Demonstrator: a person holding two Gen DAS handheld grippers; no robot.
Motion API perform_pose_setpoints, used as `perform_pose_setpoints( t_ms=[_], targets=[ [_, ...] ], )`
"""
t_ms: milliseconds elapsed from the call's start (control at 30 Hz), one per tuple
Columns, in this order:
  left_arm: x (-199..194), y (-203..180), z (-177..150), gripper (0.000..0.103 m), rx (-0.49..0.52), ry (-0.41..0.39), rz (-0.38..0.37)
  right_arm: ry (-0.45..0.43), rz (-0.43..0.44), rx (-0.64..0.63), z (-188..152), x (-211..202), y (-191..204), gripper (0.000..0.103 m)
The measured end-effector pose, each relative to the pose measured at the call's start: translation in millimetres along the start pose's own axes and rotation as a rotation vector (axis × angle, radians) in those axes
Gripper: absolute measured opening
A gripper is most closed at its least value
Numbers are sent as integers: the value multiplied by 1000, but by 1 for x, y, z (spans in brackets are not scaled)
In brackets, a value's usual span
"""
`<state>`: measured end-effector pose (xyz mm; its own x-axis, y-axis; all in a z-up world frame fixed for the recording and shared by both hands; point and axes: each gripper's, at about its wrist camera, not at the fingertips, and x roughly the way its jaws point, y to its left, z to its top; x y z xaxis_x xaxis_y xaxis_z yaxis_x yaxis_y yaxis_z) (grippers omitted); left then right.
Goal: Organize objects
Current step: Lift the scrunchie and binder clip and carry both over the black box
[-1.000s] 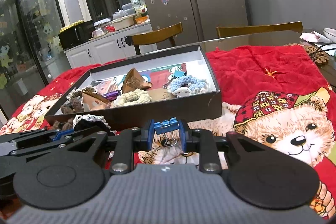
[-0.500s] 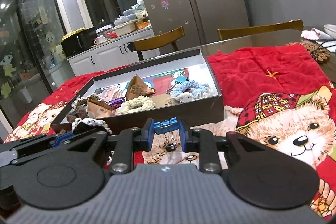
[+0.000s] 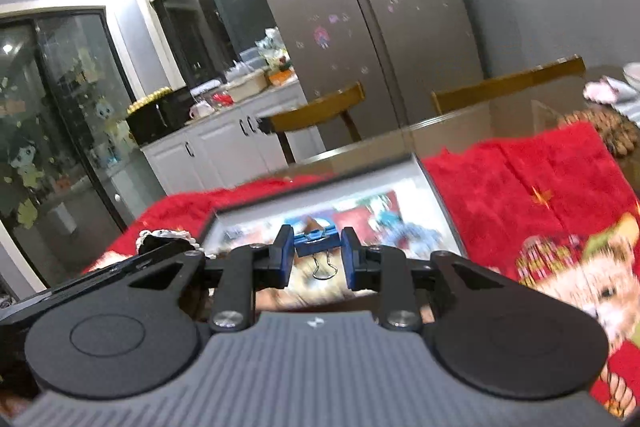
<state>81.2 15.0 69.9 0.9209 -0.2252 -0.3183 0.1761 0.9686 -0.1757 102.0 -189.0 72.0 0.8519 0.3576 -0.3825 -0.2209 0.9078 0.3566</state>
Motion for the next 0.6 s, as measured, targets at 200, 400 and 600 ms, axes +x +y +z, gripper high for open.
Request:
perform_pose_setpoints(
  t_ms=[200,400,600],
  targets=[
    [-5,31,52,12,-22,-10,2,26,38,9,38,24,28,28],
    [13,55,94,12,-30,-15,17,62,43,23,68,70,47,28],
    [50,83,114,12,-66,11,24,125,38,74,79,125,51,28]
  ],
)
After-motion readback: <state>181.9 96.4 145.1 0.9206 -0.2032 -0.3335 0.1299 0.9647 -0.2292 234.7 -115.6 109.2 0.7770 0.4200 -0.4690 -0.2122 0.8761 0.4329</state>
